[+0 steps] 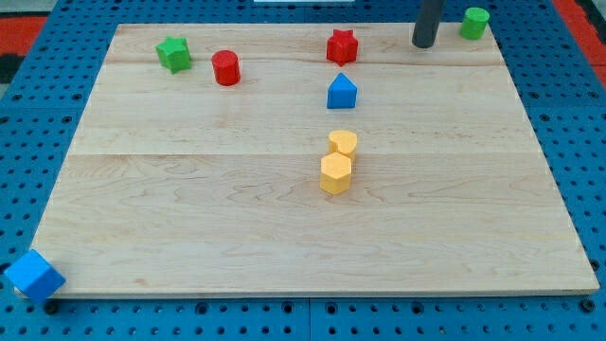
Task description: Move the blue triangle towards center right of the board
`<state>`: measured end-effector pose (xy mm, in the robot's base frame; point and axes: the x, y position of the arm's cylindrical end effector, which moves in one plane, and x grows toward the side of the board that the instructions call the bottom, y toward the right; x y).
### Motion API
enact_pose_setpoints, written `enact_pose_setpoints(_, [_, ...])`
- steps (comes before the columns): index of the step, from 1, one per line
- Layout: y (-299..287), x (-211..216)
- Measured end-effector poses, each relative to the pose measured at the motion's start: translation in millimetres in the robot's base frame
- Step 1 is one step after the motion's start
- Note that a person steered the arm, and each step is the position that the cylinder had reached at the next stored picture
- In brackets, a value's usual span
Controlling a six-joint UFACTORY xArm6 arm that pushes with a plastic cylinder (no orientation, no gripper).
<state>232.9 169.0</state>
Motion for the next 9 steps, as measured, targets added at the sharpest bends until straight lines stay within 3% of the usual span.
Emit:
enact_pose_setpoints(2, [-36.6,-1.6])
enact_pose_setpoints(3, [-105.5,4.1])
enact_pose_setpoints(5, [-103.8,105.8])
enact_pose_setpoints(9, [-185.3,103.8])
